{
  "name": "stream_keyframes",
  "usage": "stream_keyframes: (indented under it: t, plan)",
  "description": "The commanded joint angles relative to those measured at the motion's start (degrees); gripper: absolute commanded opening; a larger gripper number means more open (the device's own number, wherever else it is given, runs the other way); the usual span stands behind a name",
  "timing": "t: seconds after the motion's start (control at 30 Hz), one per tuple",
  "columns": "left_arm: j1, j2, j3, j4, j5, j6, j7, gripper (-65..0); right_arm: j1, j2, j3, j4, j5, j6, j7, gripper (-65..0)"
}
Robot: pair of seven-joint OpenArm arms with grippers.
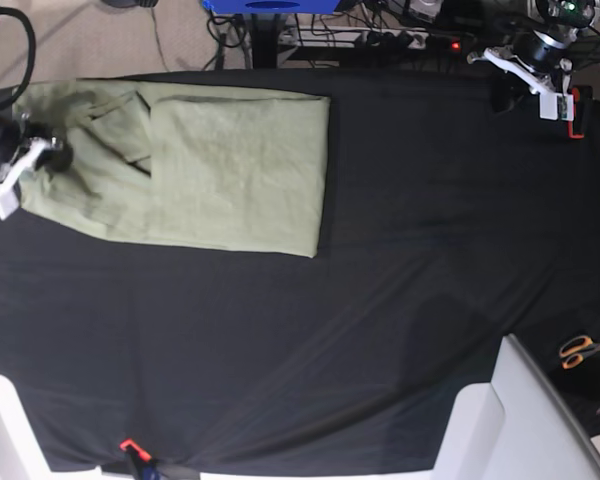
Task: Fold the T-shirt properly
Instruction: 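Grasp the green shirt's end with the right gripper and fold it over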
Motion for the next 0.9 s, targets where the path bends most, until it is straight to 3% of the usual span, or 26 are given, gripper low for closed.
stream_keyframes:
  t: [0.0,0.1,0.23,0.4,0.67,0.87]
  plan:
    - [0.44,-0.53,-0.33,0.76,-0.84,-0.49,-1.13,-65.0,-0.46,0.50,0.31,4.47,1.14,-1.49,0.89,-64.5]
    - [0.44,-0.53,-0.33,0.76,-0.84,-0.49,-1.13,-65.0,-2.13,-0.03,-0.65,12.73,-1.41,-7.29,-0.69,-64.5]
    - [0.44,-0.53,-0.24,0.76,-0.84,-0.49,-1.13,-65.0,-2.66,-1.96,-6.63,21.43,-8.54,-15.38,-3.95,-64.5]
    - [-0.18,-0.53,-0.24,0.67,-0.84,-0.49,-1.13,-65.0,-4.50,-6.45,-14.45,32.25,-18.73,-23.64,-6.14,-64.5]
    - [-1.15,0.08,-0.24,-2.84,-0.75,-0.49,-1.13,-65.0,-3.80,-11.28,-24.83,37.43,-26.73,-27.33,-9.84,-64.7]
    - [-1.15,0.17,-0.24,-2.84,-0.75,-0.49,-1.13,-65.0,-1.95,-14.01,-29.93,36.99,-27.35,-27.60,-9.84,-64.7]
